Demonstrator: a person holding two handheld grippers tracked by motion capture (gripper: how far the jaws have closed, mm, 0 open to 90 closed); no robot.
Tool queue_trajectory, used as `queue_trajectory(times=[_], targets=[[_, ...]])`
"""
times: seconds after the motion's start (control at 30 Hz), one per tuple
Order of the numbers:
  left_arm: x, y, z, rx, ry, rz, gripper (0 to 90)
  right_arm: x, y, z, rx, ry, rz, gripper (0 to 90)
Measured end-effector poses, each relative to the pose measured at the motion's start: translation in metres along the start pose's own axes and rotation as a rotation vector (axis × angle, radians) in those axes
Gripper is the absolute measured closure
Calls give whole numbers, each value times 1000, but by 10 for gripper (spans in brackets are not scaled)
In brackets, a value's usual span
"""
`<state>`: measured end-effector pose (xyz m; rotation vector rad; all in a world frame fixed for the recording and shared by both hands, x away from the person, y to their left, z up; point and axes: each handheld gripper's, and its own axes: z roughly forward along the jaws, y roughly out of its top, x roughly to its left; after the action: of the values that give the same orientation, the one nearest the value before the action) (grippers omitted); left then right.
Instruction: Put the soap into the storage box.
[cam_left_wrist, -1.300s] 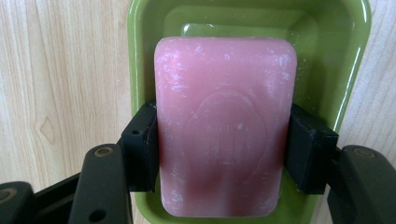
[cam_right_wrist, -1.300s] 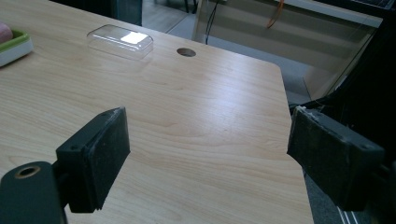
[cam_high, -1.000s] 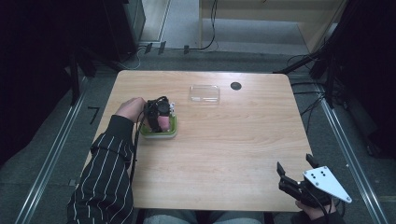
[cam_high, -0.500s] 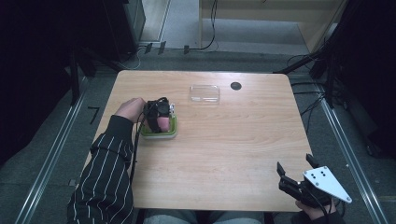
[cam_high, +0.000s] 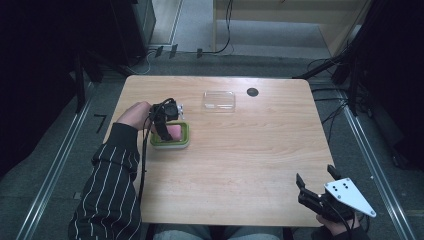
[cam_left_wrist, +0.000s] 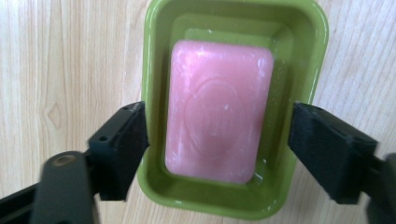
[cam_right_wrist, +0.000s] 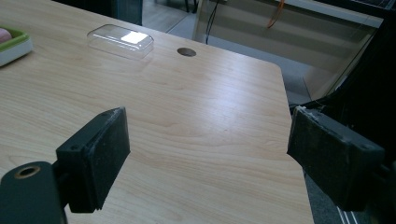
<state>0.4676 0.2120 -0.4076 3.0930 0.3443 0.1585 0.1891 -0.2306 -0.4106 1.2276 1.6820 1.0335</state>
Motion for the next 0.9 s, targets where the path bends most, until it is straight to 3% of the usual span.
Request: queue_trajectory(times=[0.33, 0.6, 0.9], targets=[[-9, 1, -2, 78, -10, -67, 43, 0, 1, 1, -4, 2, -4, 137], [-19, -7, 2, 131, -41, -91, 10, 1, 1, 1, -5, 5, -2, 137], [-32, -7, -7, 124, -16, -105, 10, 2, 2, 3, -5, 11, -4, 137]])
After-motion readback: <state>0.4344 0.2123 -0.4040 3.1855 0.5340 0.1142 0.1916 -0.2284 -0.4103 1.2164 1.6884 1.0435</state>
